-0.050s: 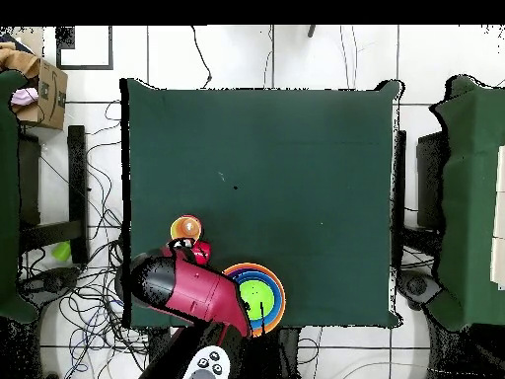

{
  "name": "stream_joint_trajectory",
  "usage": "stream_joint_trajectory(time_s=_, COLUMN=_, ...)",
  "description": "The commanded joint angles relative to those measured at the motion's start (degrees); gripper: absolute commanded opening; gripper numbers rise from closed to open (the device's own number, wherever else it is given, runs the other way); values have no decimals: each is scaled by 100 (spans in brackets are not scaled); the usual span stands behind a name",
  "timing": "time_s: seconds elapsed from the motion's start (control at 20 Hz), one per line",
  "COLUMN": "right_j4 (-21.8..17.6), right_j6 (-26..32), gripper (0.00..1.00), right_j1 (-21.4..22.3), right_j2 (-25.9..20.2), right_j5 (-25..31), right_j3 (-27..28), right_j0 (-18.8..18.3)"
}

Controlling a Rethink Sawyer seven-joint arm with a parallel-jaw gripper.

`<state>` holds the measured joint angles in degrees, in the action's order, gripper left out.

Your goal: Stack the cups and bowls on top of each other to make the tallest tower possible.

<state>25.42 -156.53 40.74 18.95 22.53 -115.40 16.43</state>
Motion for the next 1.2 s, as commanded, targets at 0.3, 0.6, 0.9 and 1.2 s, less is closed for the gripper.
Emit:
stream_joint_trajectory(time_s=0.3, right_j4=-526, right_j6=9, gripper=100, right_j1=-420, right_j2=-462, right_j5=16, right_j3=-73, right_j0=-237)
stream_joint_trajectory(time_s=0.6, right_j4=-646, right_j6=7, gripper=100, right_j1=-584, right_j2=-599, right_j5=-263, right_j3=-90, right_j0=-413)
stream_joint_trajectory(time_s=0.9, right_j4=-558, right_j6=-229, gripper=100, right_j1=-647, right_j2=-683, right_j5=-248, right_j3=-6, right_j0=-296)
stream_joint_trajectory(time_s=1.2, right_j4=-476, right_j6=-348, gripper=100, right_j1=-762, right_j2=-701, right_j5=-312, right_j3=73, right_j0=-205)
